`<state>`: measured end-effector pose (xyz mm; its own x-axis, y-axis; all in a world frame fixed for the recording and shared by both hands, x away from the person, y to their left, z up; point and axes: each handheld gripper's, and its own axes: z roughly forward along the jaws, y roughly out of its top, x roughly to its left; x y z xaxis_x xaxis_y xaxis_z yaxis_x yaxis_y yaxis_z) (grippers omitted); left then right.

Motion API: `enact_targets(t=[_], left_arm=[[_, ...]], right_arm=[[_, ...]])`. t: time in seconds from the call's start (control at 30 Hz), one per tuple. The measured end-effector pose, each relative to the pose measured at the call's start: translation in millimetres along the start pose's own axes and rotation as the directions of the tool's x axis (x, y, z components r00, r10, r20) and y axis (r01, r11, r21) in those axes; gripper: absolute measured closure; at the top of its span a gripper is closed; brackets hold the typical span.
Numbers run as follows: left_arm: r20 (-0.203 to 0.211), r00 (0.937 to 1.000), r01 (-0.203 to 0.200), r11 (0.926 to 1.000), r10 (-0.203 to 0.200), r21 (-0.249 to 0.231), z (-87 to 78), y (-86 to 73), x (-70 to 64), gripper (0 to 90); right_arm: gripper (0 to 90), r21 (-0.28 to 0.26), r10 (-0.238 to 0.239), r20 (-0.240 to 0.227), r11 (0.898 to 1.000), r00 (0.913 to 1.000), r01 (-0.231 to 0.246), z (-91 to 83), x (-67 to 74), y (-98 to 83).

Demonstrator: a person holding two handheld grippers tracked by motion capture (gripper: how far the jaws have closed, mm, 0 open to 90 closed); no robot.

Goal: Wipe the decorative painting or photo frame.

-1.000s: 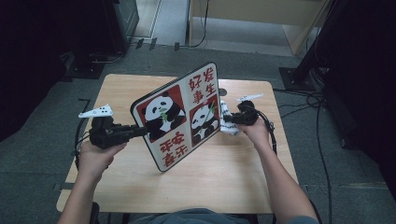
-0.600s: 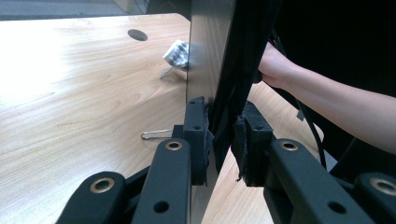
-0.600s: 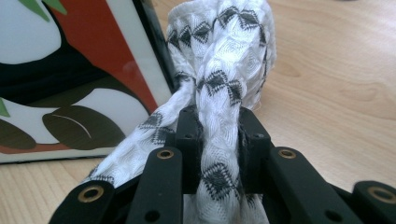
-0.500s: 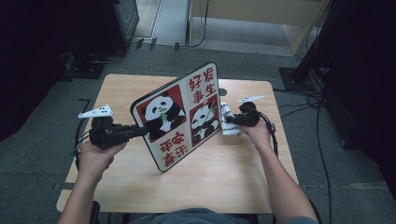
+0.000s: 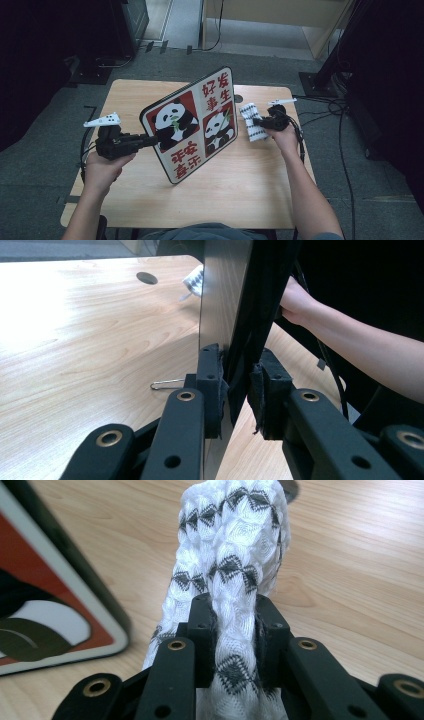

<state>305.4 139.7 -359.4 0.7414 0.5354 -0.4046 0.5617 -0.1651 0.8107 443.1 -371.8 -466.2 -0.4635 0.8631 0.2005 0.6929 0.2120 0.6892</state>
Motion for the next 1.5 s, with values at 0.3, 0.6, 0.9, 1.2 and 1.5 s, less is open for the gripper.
enact_targets(t=[0.3, 0.6, 0.9, 1.2, 1.5], left_arm=[[0.001, 1.0, 0.002, 1.0, -0.002, -0.001, 0.4, -0.2, -0.3, 76.7], [0.003, 1.0, 0.004, 1.0, -0.004, -0.003, 0.7, -0.4, 0.2, 76.7], [-0.019, 0.9998, 0.0, 1.0, 0.0, -0.002, 1.5, -0.3, -1.8, 75.5], [-0.061, 0.9981, -0.007, 1.0, 0.007, -0.002, 3.3, -1.1, -1.1, 68.0], [-0.11, 0.9938, -0.017, 0.9998, 0.016, -0.005, 3.5, -1.2, -1.3, 64.7]], right_arm=[[74.6, 0.0, 0.025, 0.062, 1.0, 0.9978, -0.025, -1.2, -21.1, -3.8], [72.8, 0.048, 0.053, 0.091, 0.997, 0.9944, -0.058, 11.2, -32.3, -12.7], [55.7, 0.043, 0.057, 0.095, 0.997, 0.9938, -0.062, 9.5, -30.6, -11.3], [49.2, -0.021, 0.065, 0.076, 0.998, 0.995, -0.064, -1.6, -28.0, -5.5], [49.2, -0.032, 0.06, 0.07, 0.998, 0.9958, -0.058, -4.2, -24.6, -3.7]])
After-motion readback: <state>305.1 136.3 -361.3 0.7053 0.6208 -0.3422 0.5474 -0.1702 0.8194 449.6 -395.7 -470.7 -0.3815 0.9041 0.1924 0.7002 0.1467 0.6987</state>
